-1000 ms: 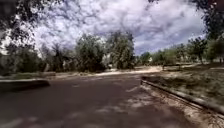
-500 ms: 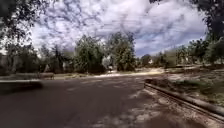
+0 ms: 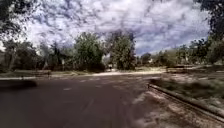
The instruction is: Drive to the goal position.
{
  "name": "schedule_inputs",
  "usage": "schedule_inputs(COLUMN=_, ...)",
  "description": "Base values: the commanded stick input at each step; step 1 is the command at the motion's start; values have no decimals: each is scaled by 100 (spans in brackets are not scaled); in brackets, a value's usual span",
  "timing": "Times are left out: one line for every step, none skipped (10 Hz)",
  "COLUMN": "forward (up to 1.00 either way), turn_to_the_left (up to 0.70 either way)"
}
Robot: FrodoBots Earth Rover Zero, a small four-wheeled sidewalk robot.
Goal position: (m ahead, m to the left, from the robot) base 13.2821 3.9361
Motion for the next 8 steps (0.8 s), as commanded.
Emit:
schedule_inputs(forward=85, turn_to_the_left=0)
schedule_inputs(forward=85, turn_to_the_left=0)
schedule_inputs(forward=85, turn_to_the_left=0)
schedule_inputs(forward=85, turn_to_the_left=0)
schedule_inputs(forward=85, turn_to_the_left=0)
schedule_inputs(forward=85, turn_to_the_left=0)
schedule_inputs(forward=85, turn_to_the_left=0)
schedule_inputs(forward=85, turn_to_the_left=0)
